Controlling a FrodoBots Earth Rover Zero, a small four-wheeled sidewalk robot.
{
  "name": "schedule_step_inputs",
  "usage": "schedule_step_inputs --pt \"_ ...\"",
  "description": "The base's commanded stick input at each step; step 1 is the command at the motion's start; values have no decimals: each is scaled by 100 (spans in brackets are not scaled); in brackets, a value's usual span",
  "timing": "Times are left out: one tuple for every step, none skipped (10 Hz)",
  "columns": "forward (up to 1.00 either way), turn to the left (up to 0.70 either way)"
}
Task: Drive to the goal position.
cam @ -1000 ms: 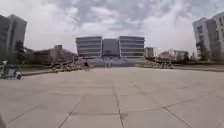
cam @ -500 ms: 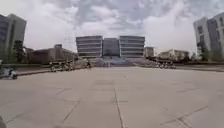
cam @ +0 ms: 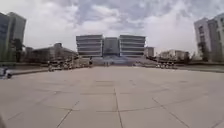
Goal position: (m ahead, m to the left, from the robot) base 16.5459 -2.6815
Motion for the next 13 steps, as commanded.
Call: schedule_step_inputs --pt "70 0" --pt "70 0" --pt "70 0" --pt "70 0" --pt "70 0" --pt "70 0" --pt "70 0" --pt "70 0" --pt "70 0" --pt "70 0" --pt "70 0" --pt "70 0" --pt "70 0"
